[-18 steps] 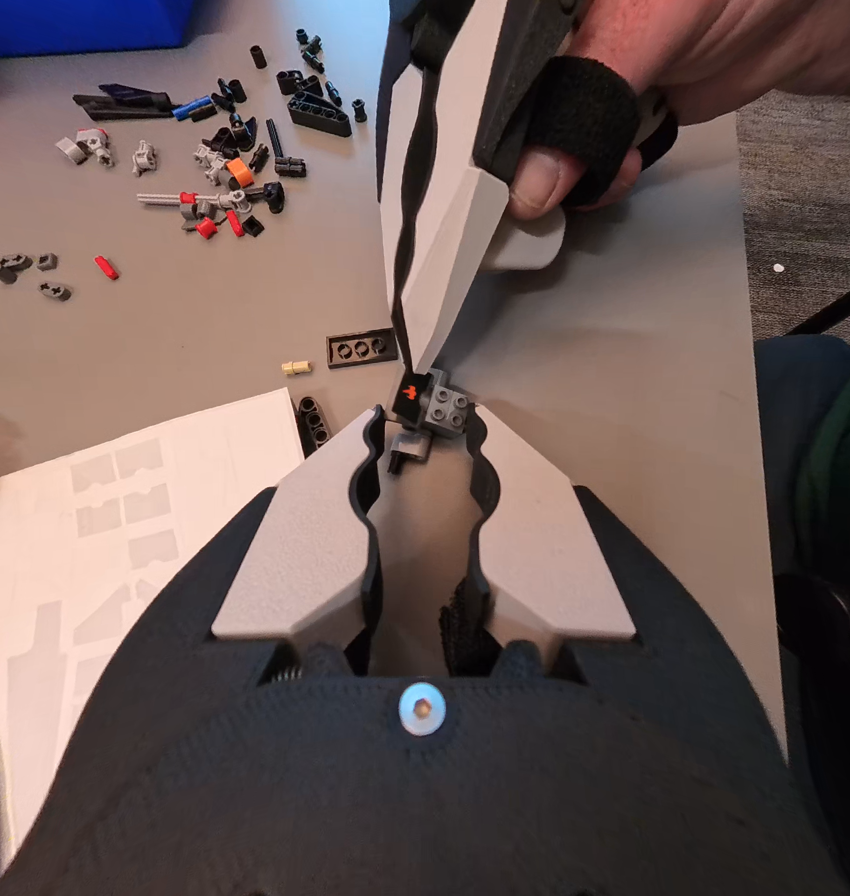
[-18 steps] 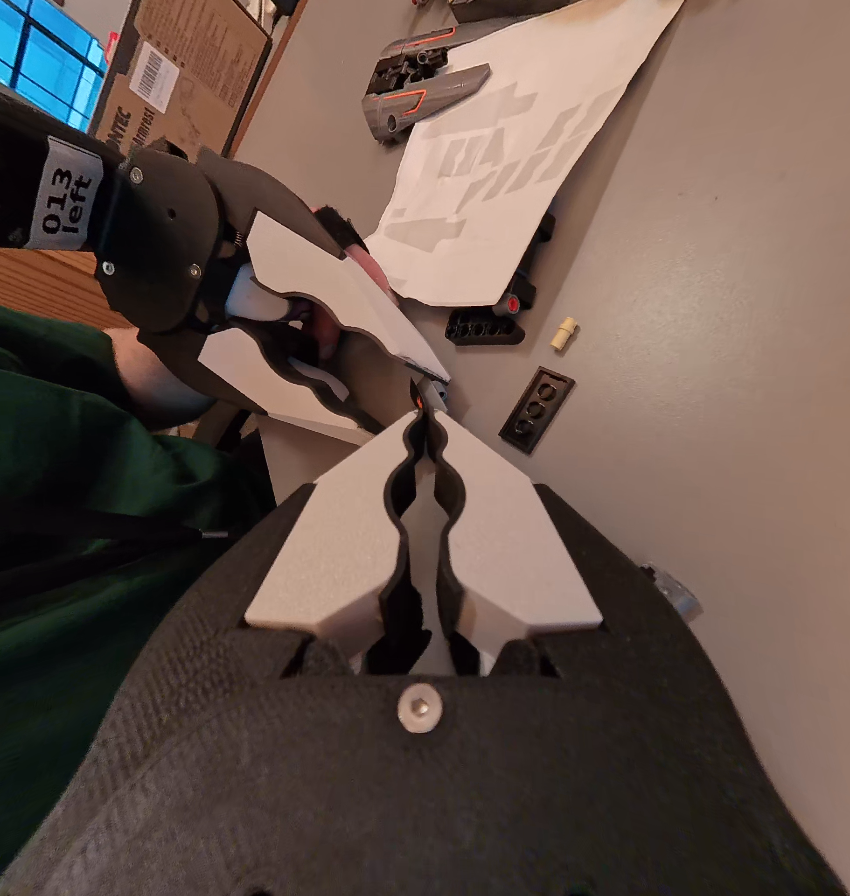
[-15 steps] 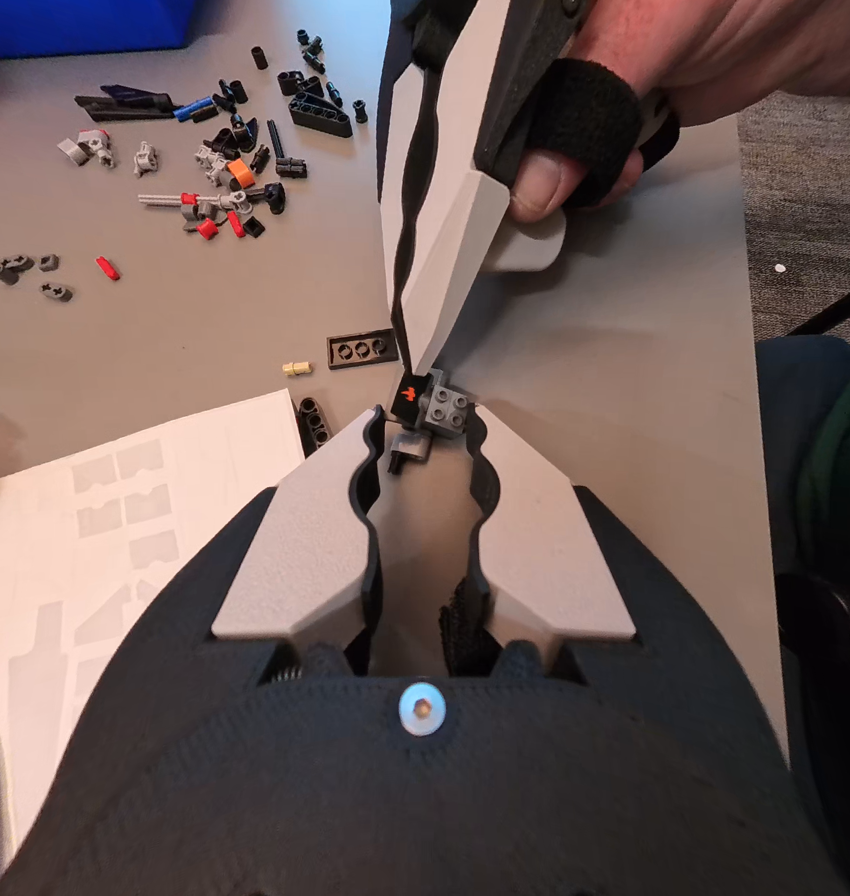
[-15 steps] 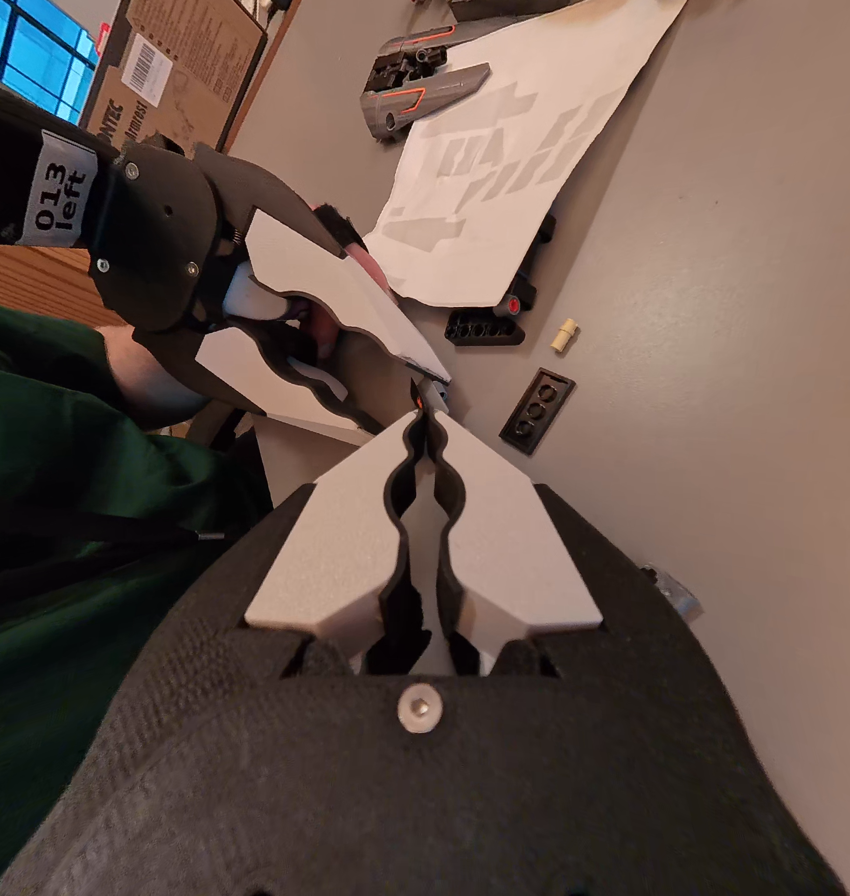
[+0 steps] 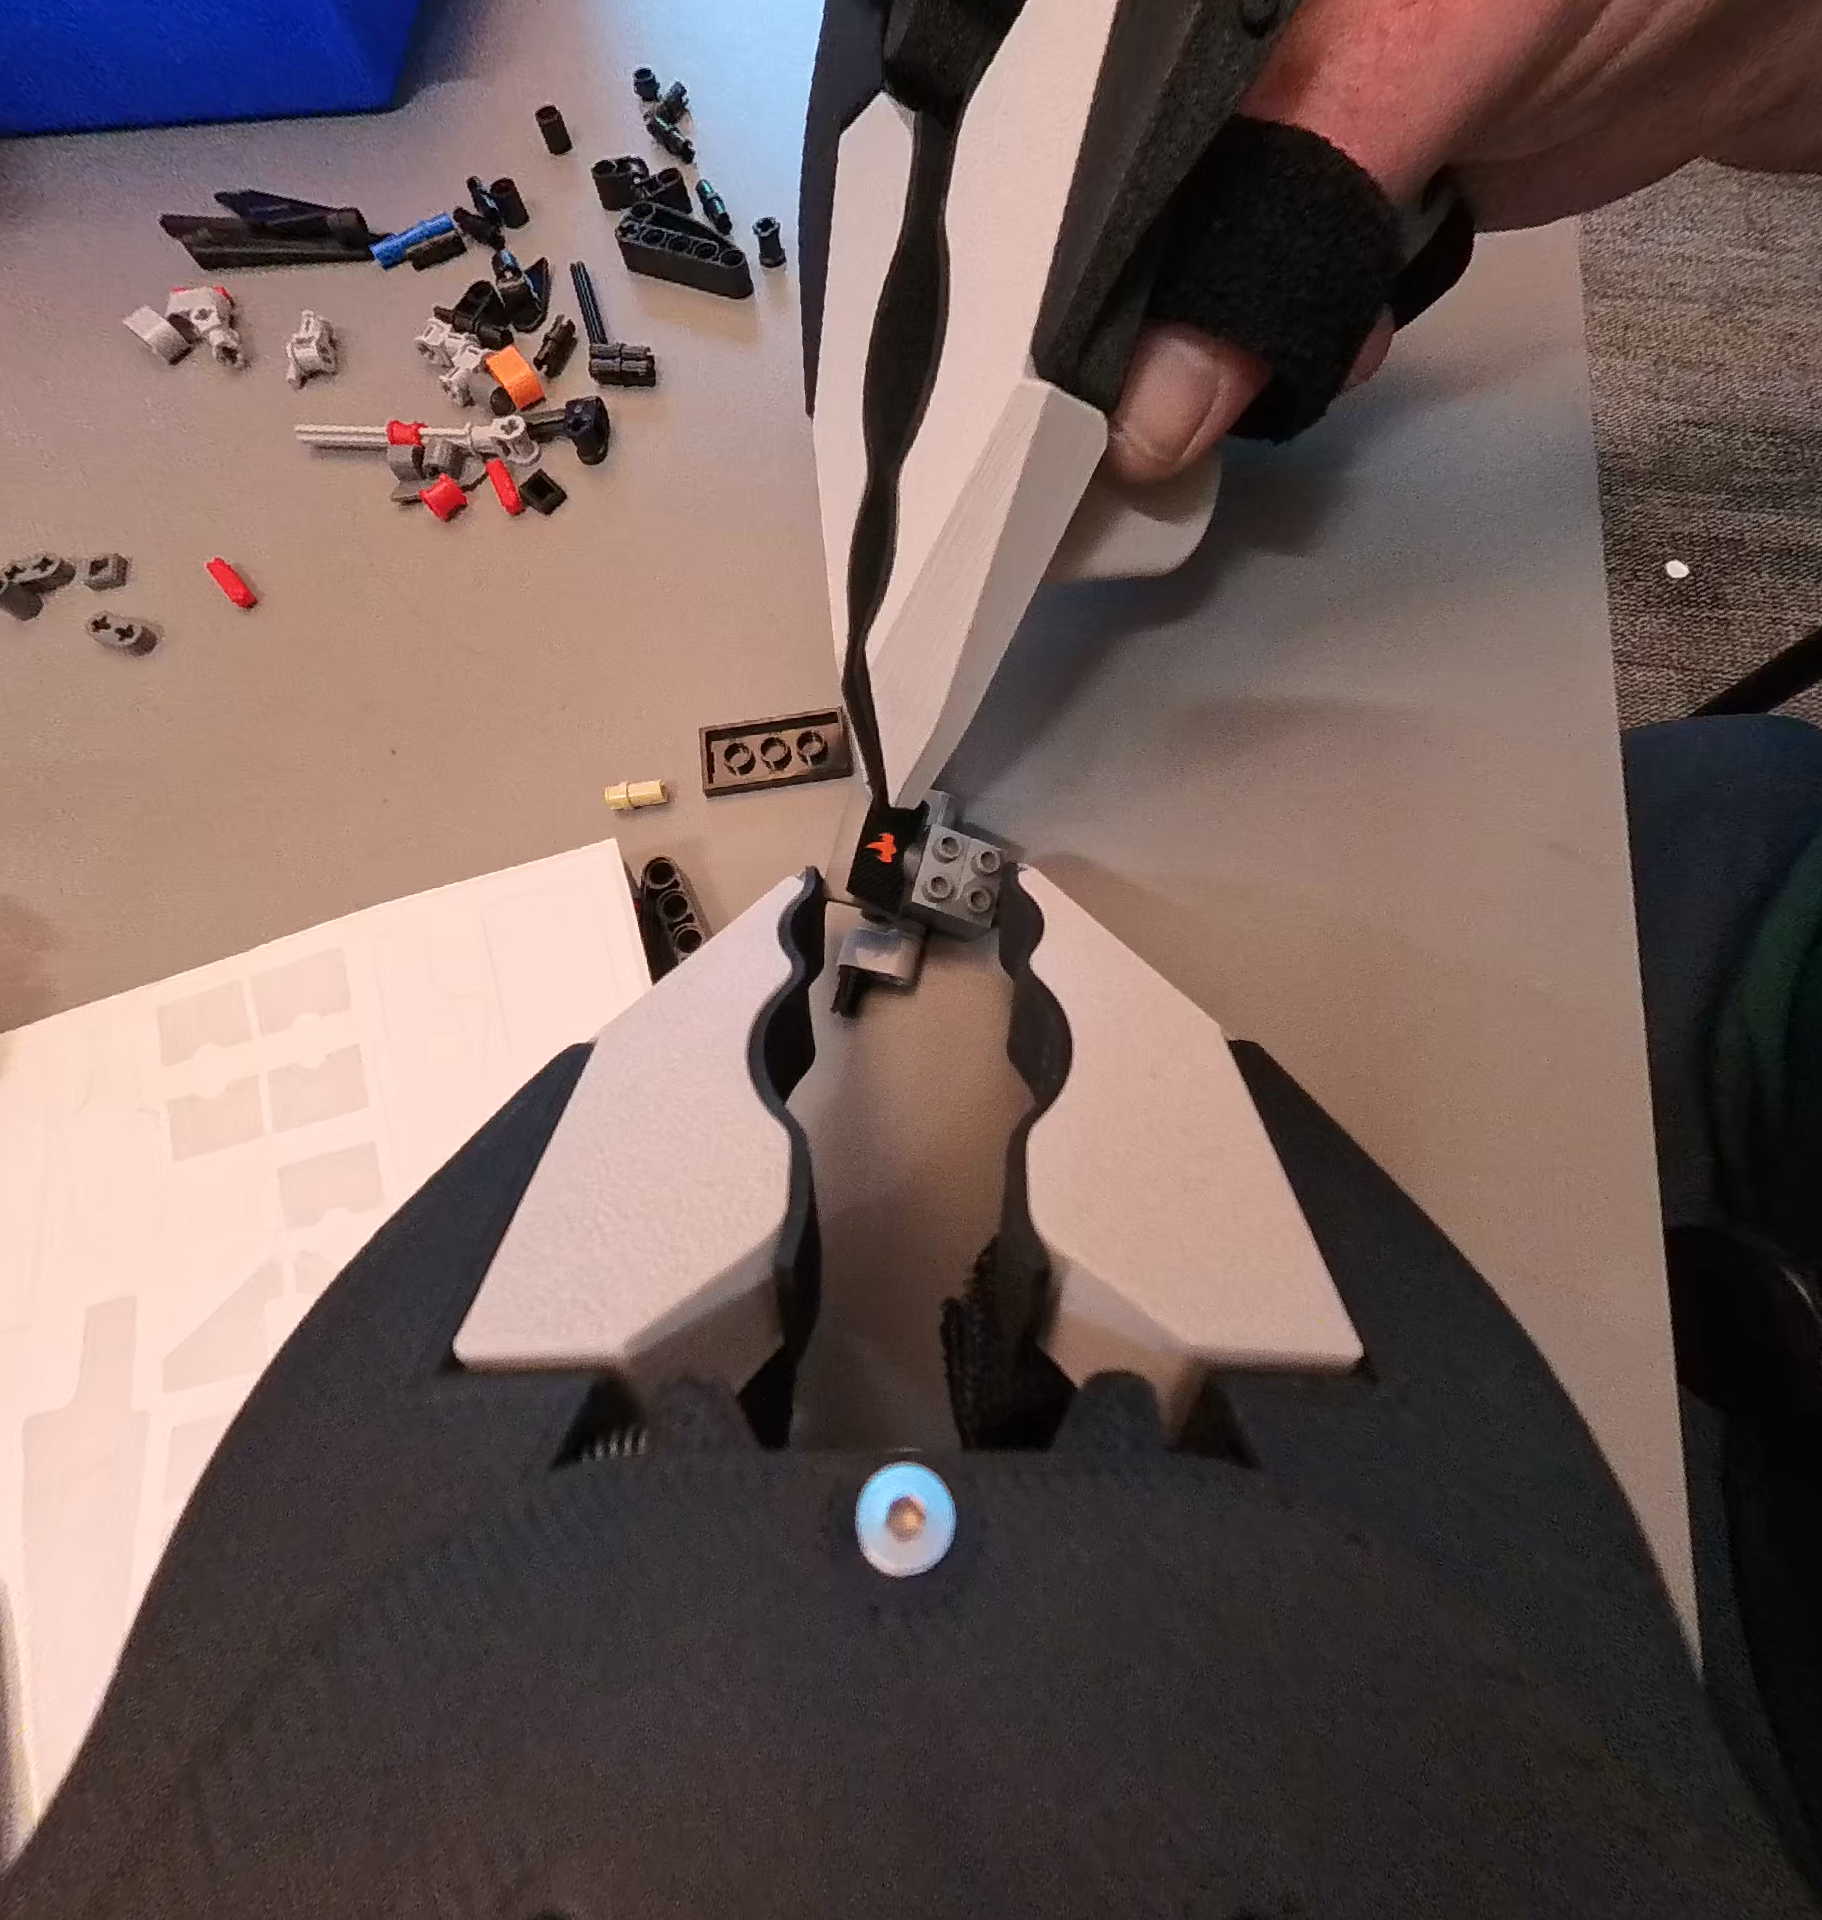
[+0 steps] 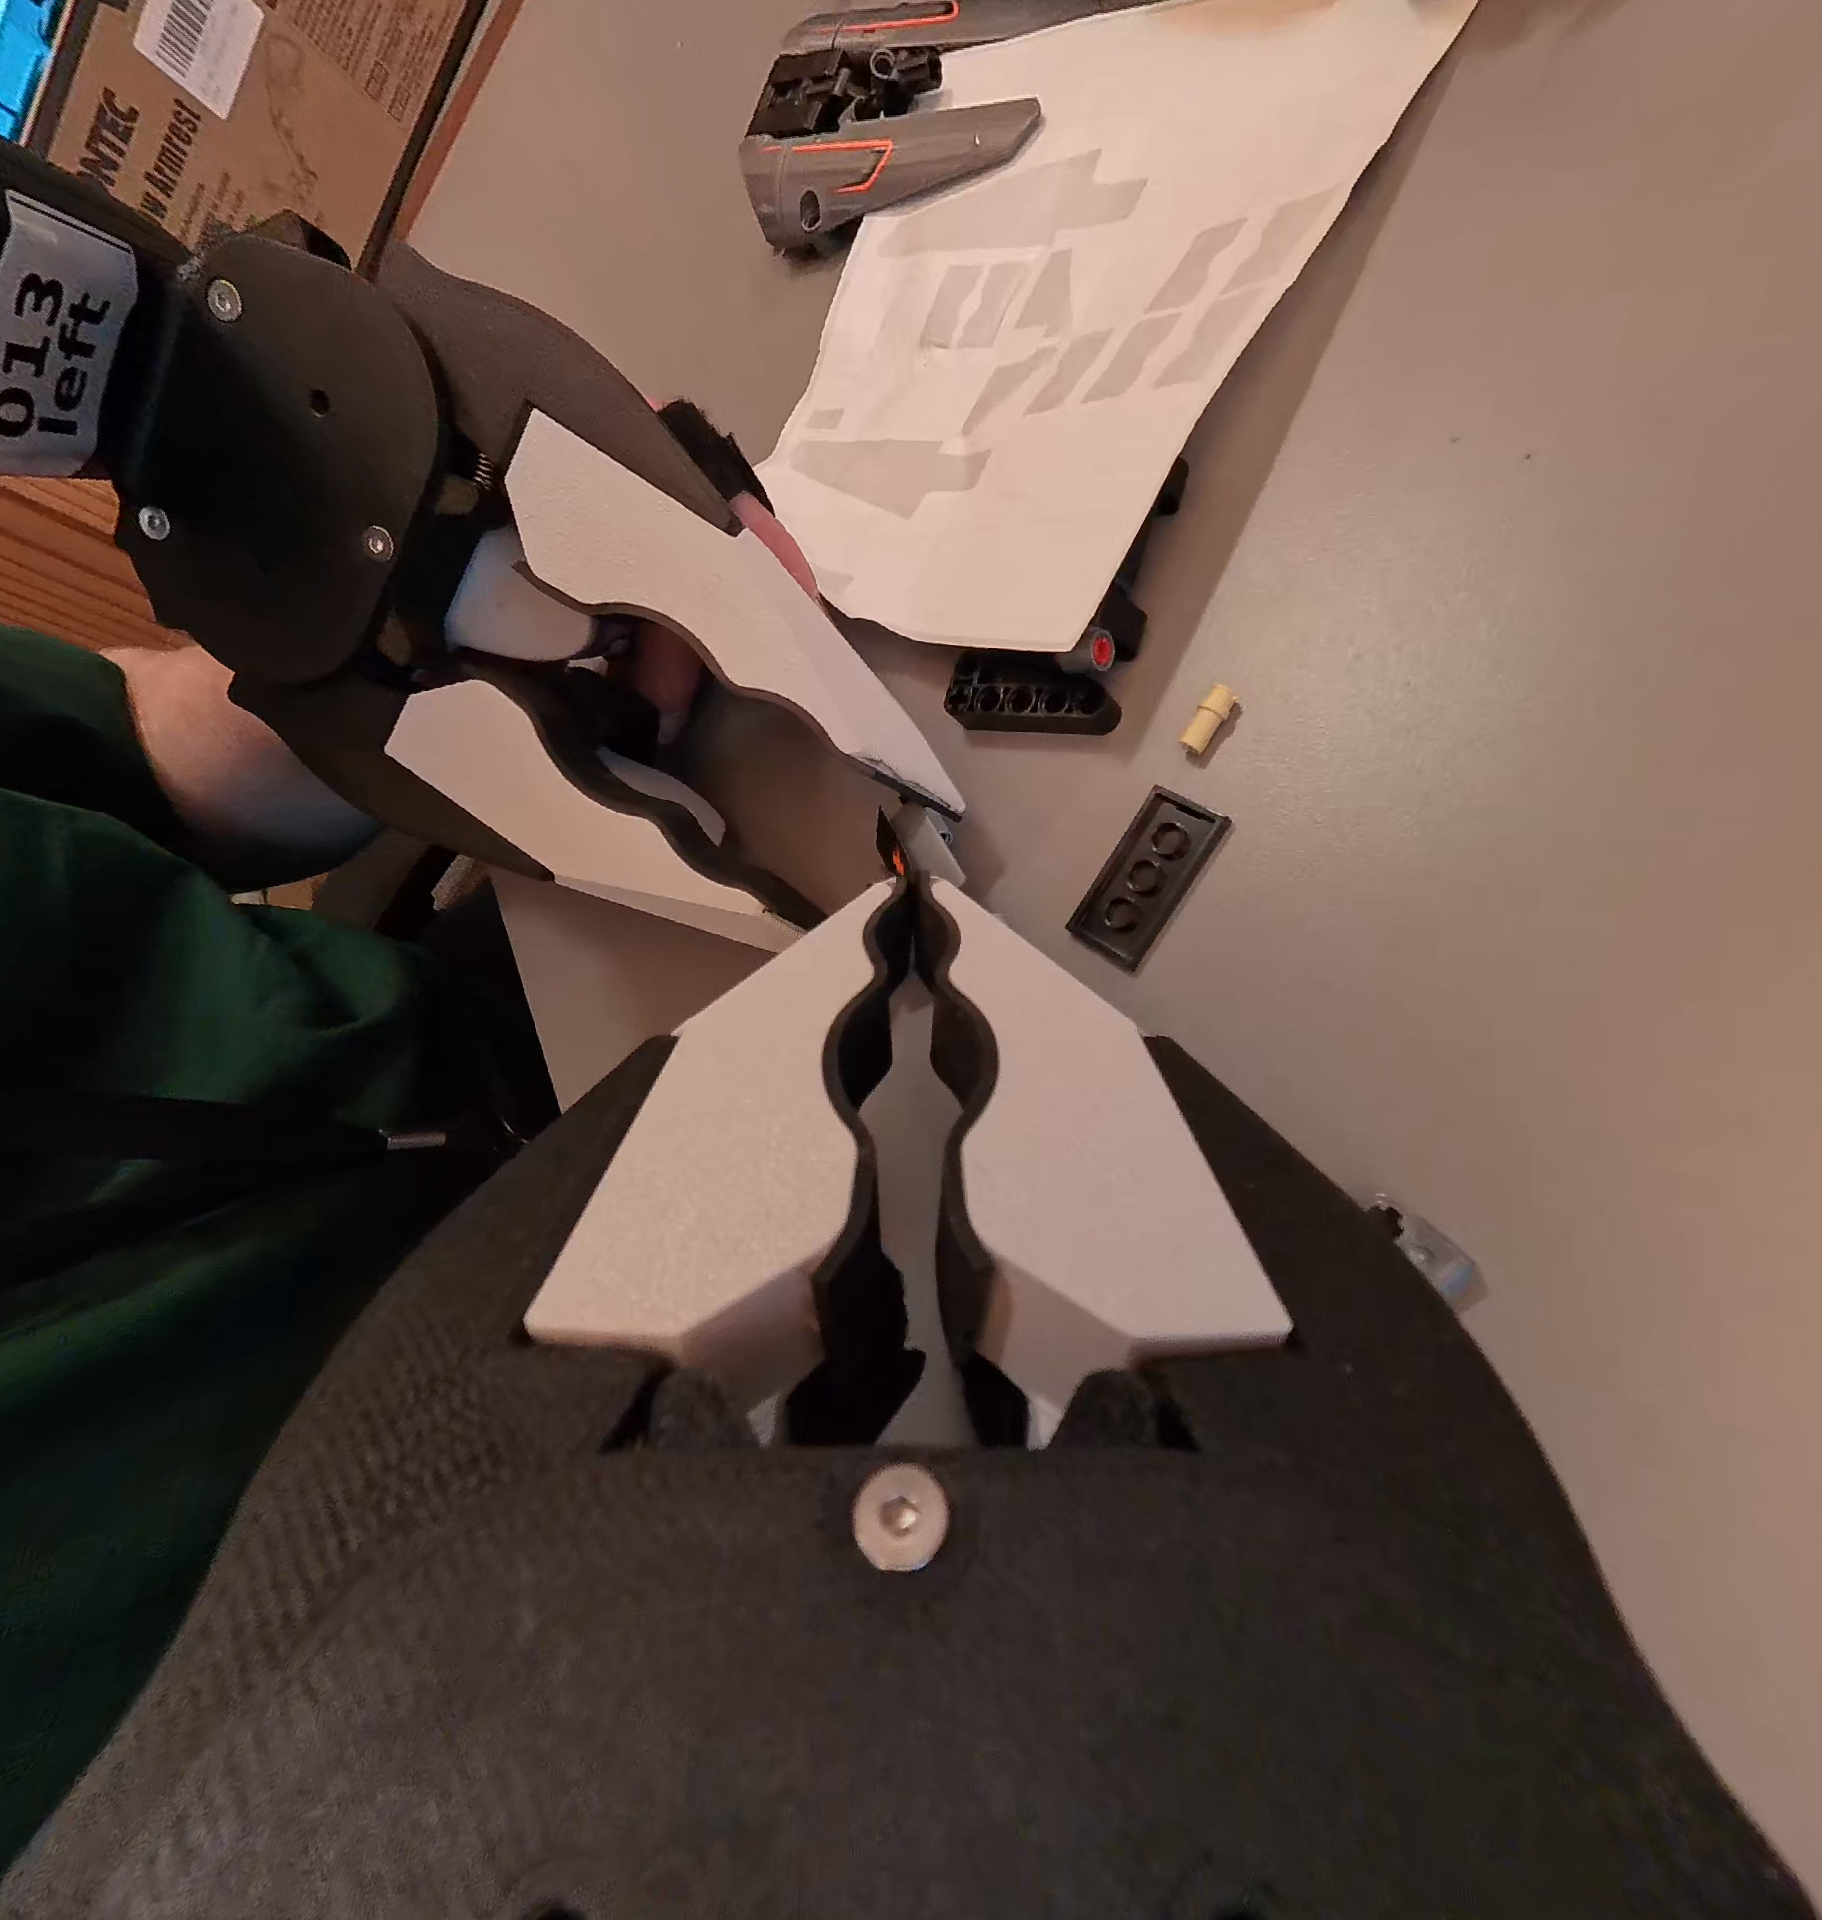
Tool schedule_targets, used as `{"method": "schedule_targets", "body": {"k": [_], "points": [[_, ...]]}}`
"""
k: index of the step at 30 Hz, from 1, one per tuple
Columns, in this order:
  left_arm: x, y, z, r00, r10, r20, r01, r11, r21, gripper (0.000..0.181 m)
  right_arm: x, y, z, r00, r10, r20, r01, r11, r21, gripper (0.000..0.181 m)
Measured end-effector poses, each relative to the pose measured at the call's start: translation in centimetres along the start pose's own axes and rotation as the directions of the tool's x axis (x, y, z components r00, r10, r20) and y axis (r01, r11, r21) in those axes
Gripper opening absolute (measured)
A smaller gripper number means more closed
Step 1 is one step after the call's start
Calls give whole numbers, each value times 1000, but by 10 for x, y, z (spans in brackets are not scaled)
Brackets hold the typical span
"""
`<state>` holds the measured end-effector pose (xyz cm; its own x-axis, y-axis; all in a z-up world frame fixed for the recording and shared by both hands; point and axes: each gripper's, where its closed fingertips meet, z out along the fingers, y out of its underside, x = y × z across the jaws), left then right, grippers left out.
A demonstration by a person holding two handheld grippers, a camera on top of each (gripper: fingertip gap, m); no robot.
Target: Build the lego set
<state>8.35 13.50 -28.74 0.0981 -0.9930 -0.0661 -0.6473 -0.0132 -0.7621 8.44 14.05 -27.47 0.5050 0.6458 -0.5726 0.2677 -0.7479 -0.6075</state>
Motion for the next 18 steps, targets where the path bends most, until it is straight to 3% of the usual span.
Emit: {"method": "schedule_targets", "body": {"k": [1,18], "points": [[0,0,0,1000,0,0,0,1000,0,31,0,0,0,1000,0,-1,0,1000,1,0],[0,0,0,1000,-2,-1,2,1000,0,31,1,-1,0,998,-31,-53,31,1000,4,0]]}}
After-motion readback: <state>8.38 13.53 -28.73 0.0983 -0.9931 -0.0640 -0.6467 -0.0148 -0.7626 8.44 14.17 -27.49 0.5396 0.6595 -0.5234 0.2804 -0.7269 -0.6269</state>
